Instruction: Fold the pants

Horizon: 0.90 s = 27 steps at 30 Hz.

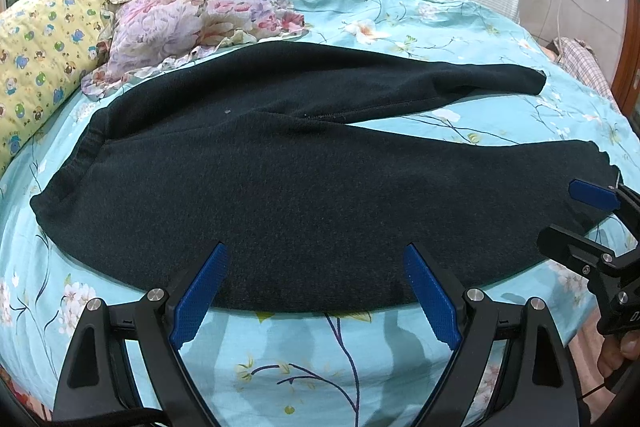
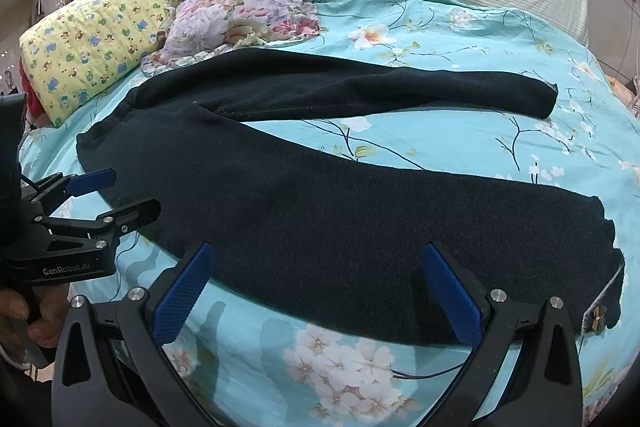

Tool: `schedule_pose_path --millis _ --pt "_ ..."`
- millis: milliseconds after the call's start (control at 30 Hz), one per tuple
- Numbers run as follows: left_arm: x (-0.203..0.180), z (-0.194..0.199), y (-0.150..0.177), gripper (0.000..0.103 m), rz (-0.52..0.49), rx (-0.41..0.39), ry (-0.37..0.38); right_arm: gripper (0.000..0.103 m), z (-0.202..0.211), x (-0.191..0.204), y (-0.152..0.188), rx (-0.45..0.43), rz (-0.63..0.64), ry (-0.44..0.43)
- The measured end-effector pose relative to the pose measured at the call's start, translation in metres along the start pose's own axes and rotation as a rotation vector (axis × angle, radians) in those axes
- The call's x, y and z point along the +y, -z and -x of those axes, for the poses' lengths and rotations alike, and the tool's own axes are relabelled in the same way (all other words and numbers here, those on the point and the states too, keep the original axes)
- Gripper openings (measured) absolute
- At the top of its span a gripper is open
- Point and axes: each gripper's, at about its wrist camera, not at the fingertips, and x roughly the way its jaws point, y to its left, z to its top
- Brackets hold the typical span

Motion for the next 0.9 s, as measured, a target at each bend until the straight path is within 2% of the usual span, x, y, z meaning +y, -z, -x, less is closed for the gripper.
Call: schedule_pose_path --millis 233,500,767,900 --pt "0.004 0.002 -0.005 0.090 0.006 -0.001 0.022 0.103 0.001 0.000 -0.001 0.002 -0.019 -0.001" --pt "0.006 -0.001 -0.014 0.090 0.000 0.010 0.031 0.103 0.003 -0.019 -0.007 0.015 -0.107 -0.018" --pt "-0.001 -0.006 -0.034 0.090 -0.091 -0.003 0.038 0.103 0.005 -0.032 -0.017 0.012 -0.127 -0.010" --pt "-0.003 -0.010 -0.055 0.090 -0.142 -0.018 0.064 0.103 0.006 -0.047 -0.026 0.009 -0.160 -0.013"
